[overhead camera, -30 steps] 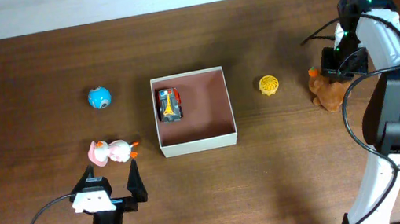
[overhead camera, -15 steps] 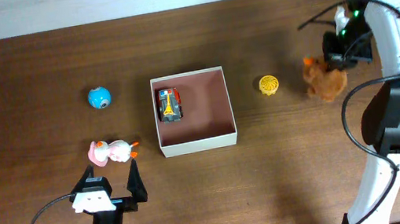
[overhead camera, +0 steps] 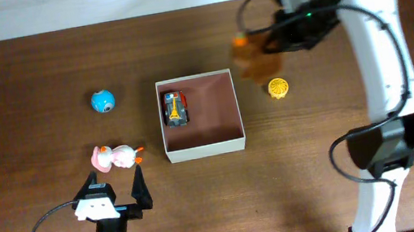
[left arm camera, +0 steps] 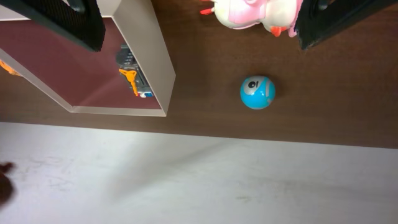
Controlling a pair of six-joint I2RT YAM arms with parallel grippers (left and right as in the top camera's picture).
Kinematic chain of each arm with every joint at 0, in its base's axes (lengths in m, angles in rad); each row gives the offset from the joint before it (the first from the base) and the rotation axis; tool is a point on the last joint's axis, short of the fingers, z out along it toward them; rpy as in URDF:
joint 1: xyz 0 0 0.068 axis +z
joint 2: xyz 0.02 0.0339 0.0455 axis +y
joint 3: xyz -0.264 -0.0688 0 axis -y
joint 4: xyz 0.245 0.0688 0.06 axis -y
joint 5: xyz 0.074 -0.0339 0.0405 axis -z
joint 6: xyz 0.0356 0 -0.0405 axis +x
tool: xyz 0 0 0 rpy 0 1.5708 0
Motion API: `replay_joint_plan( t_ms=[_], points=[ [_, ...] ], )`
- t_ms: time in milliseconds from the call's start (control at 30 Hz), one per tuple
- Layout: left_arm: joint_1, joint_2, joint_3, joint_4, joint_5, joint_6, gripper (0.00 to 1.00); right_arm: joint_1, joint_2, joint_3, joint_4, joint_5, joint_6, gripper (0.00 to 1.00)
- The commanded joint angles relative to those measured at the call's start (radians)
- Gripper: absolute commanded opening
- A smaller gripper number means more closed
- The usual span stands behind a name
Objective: Pack container
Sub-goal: 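Carry the bear into the box, release it, and withdraw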
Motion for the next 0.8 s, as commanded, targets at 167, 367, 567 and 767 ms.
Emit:
replay_joint_plan(
  t_ms=[167, 367, 567, 767],
  points=[
    [0.007, -0.008, -0.006, -0.001, 0.007, 0.013, 1.0, 0.201, 0.01, 0.01, 0.116, 0.194, 0.229, 0.08],
    [0.007, -0.008, -0.005, -0.001, 0.007, 0.013, 0.99, 0.312, 0.035, -0.102, 0.206, 0.465, 0.476, 0.08],
    [0.007, -0.008, -0.006, -0.001, 0.007, 0.013, 1.0, 0.377, 0.036, -0.31, 0.397, 0.488, 0.558, 0.08],
    [0.007, -0.008, -0.005, -0.001, 0.007, 0.013, 1.0, 0.38, 0.036, -0.444, 0.489, 0.488, 0.588, 0.08]
  ],
)
